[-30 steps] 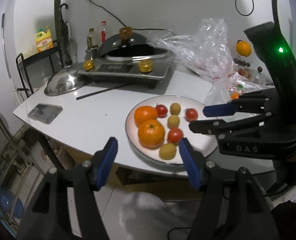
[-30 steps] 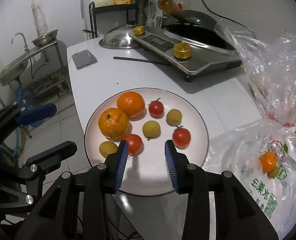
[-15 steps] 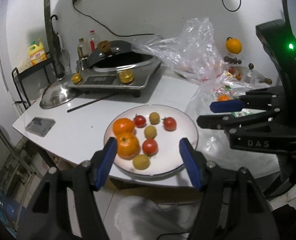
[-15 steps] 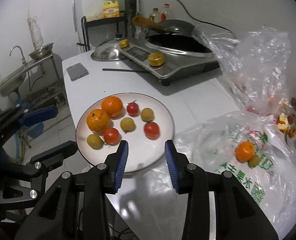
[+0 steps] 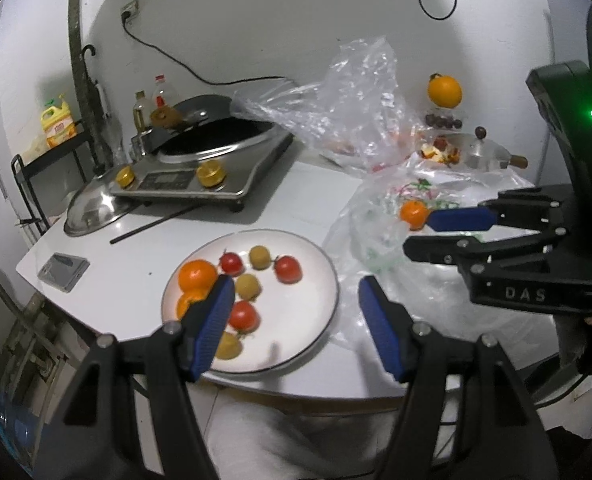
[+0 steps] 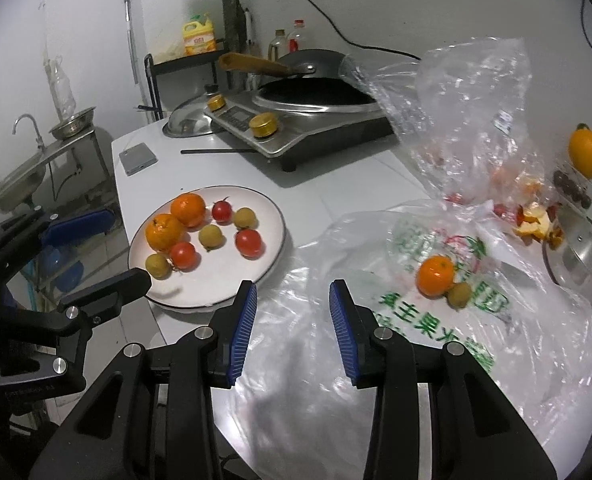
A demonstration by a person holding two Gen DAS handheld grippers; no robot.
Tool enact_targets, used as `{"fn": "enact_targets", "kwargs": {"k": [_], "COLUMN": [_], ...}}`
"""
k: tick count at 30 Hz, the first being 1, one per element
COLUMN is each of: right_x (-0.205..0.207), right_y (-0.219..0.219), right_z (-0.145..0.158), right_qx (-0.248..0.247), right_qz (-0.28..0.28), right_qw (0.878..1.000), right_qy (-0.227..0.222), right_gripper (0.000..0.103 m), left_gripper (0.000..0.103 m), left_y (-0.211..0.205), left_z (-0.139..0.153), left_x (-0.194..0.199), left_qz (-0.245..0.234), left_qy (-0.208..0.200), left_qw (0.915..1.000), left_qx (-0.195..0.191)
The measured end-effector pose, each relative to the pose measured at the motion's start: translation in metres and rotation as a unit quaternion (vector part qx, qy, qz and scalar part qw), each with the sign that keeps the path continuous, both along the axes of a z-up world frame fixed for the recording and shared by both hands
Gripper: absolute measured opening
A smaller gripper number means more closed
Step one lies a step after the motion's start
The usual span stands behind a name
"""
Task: Organize fruits
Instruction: 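Move both tools back over the mandarin and fruit on the bag, then grasp the mandarin with the left tool while the right tool grasps a yellow fruit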
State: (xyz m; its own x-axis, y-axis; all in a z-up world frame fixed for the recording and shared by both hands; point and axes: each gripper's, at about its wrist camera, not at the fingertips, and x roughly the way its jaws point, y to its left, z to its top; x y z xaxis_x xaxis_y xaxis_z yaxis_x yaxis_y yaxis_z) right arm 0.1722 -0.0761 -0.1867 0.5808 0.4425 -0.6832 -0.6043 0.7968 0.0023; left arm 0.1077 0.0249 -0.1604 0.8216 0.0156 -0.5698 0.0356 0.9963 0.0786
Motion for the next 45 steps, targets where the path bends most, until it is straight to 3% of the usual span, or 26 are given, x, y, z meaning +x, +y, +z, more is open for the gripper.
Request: {"fn": "enact_targets", "kwargs": {"k": [20, 45], "right_x": [0.018, 0.057], "right_y": [-0.076, -0.112], "right_z": [0.0, -0.019], "right_qx": [0.022, 0.024], "right_qz": [-0.034, -0.046], "right_qw": [0.999, 0.999], "right_qy": [-0.002, 0.013], "right_gripper": [0.04, 0.04], "left_gripper": [0.066, 0.066], "left_y": [-0.063, -0.1], "left_z": [0.002, -0.015], "left_x": [0.032, 0.081], "left_qz": [-0.032, -0.065], "left_qy": [0.012, 0.038], "left_qw": [0.9993, 0.9969], "left_qx": [0.018, 0.023]}}
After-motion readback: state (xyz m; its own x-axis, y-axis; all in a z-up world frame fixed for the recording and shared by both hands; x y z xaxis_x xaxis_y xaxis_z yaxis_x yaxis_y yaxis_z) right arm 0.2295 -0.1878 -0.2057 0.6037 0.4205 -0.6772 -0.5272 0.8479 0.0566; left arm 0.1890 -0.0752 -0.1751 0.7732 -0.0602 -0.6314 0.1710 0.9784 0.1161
